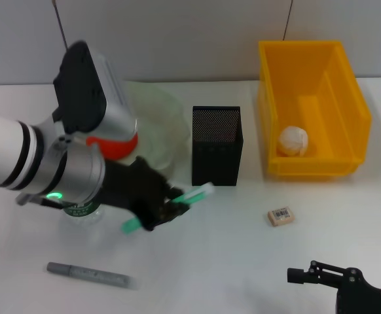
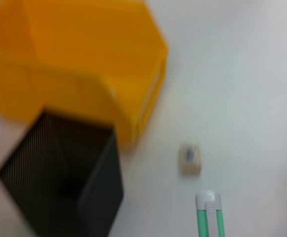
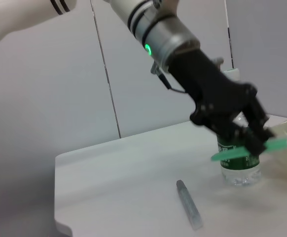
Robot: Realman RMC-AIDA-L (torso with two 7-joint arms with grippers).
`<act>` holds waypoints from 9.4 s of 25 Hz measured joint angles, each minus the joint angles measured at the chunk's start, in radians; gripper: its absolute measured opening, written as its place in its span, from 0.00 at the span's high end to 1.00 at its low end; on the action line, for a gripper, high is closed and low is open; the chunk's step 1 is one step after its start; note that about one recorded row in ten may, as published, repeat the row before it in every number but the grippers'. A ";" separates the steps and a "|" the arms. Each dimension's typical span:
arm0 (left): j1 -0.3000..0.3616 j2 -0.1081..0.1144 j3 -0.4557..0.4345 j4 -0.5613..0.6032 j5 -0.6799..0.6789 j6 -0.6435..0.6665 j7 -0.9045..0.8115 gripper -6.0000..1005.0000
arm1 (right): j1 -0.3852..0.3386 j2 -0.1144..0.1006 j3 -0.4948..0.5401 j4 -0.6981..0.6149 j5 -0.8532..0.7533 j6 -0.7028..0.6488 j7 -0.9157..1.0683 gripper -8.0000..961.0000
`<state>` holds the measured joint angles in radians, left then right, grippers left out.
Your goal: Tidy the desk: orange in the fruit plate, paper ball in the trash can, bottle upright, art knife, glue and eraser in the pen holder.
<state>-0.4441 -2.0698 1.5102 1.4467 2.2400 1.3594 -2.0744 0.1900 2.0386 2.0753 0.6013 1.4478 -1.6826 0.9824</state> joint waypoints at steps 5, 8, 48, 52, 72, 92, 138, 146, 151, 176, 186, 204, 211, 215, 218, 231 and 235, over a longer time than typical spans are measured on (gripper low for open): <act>0.028 -0.002 0.001 0.032 -0.175 -0.067 0.080 0.81 | 0.000 0.000 0.001 0.000 0.004 0.000 0.000 0.25; 0.037 -0.003 0.001 0.002 -0.289 -0.151 0.152 0.81 | 0.000 0.000 0.002 0.000 0.006 -0.001 0.000 0.25; -0.004 -0.002 0.218 -0.545 -1.365 -0.304 1.044 0.81 | -0.011 -0.040 0.287 -0.158 0.192 -0.217 -0.081 0.27; 0.009 0.004 0.190 -0.542 -1.256 -0.191 0.942 0.81 | -0.001 -0.107 0.311 -0.148 0.186 -0.331 0.033 0.27; 0.063 0.004 0.103 -0.551 -0.999 0.117 0.928 0.81 | 0.065 -0.100 0.352 -0.091 0.154 -0.494 0.130 0.28; 0.035 -0.001 0.105 -0.591 -0.999 0.131 0.970 0.81 | 0.140 -0.028 0.351 -0.099 0.054 -0.436 0.140 0.28; 0.016 0.000 0.114 -0.609 -0.998 0.155 0.942 0.81 | 0.195 0.012 0.352 -0.082 -0.029 -0.412 0.092 0.77; 0.000 0.000 0.115 -0.631 -0.973 0.148 0.928 0.77 | 0.191 0.013 0.351 -0.081 -0.029 -0.433 0.076 0.78; -0.001 0.000 0.115 -0.632 -0.970 0.147 0.930 0.61 | 0.185 0.013 0.355 -0.081 -0.029 -0.434 0.076 0.78; 0.033 0.006 0.102 -0.685 -0.970 0.153 0.947 0.33 | 0.191 0.003 0.467 -0.080 -0.017 -0.440 0.075 0.79; 0.069 0.005 0.052 -0.757 -0.970 0.156 1.000 0.32 | 0.263 0.015 0.535 -0.058 0.002 -0.337 0.057 0.79; 0.115 0.005 0.033 -0.773 -0.970 0.157 1.021 0.32 | 0.511 0.037 0.480 -0.124 0.108 0.162 0.068 0.79; 0.116 0.005 0.012 -0.777 -0.970 0.157 1.024 0.32 | 0.550 0.035 0.434 -0.134 0.129 0.296 0.191 0.79; 0.113 0.003 0.011 -0.786 -0.970 0.155 1.035 0.32 | 0.556 0.035 0.357 -0.137 0.177 0.342 0.212 0.79; 0.112 0.003 0.011 -0.788 -0.970 0.155 1.039 0.32 | 0.557 0.035 0.322 -0.139 0.199 0.361 0.214 0.79; 0.115 0.004 0.010 -0.787 -0.972 0.157 1.039 0.32 | 0.523 0.040 0.223 -0.146 0.250 0.398 0.211 0.74; 0.115 0.004 0.010 -0.787 -0.973 0.157 1.039 0.32 | 0.495 0.042 0.222 -0.149 0.274 0.386 0.212 0.71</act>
<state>-0.3296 -2.0662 1.5201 0.6596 1.2674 1.5162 -1.0353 0.6849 2.0802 2.2975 0.4528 1.7221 -1.2966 1.1948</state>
